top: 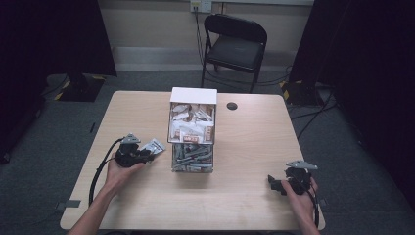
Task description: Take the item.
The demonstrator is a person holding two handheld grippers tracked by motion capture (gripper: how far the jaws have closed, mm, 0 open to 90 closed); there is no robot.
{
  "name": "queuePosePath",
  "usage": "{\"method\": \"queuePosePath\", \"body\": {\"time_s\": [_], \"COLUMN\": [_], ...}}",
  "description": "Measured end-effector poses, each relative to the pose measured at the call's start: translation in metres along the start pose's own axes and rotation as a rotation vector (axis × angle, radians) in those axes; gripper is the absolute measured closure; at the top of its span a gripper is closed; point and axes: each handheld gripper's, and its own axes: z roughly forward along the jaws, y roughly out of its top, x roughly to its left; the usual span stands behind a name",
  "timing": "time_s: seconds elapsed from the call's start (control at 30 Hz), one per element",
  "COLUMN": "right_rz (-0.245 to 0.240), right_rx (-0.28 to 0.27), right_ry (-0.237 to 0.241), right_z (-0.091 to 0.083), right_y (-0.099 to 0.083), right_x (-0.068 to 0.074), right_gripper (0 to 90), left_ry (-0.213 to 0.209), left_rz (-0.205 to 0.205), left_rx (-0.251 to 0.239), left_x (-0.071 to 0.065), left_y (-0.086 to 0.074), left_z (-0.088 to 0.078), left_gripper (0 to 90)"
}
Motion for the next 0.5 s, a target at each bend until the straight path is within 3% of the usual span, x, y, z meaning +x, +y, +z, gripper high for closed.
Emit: {"method": "queuePosePath", "body": {"time_s": [0.27,0.5], "right_rz": [-0.001,-0.001], "right_rx": [0.0,0.0], "right_ry": [0.001,0.001], "right_z": [0.0,0.0], "right_y": [0.0,0.0], "right_x": [0.0,0.0], "right_gripper": [0.0,0.0], "left_ry": [0.024,0.048], "left_rz": [-0.045,-0.051], "left_rx": [-0.034,-0.062], "left_x": [0.001,0.004], "left_y": [0.003,0.004], "left_z": [-0.011,-0.028], "left_gripper": [43.2,29.5]}}
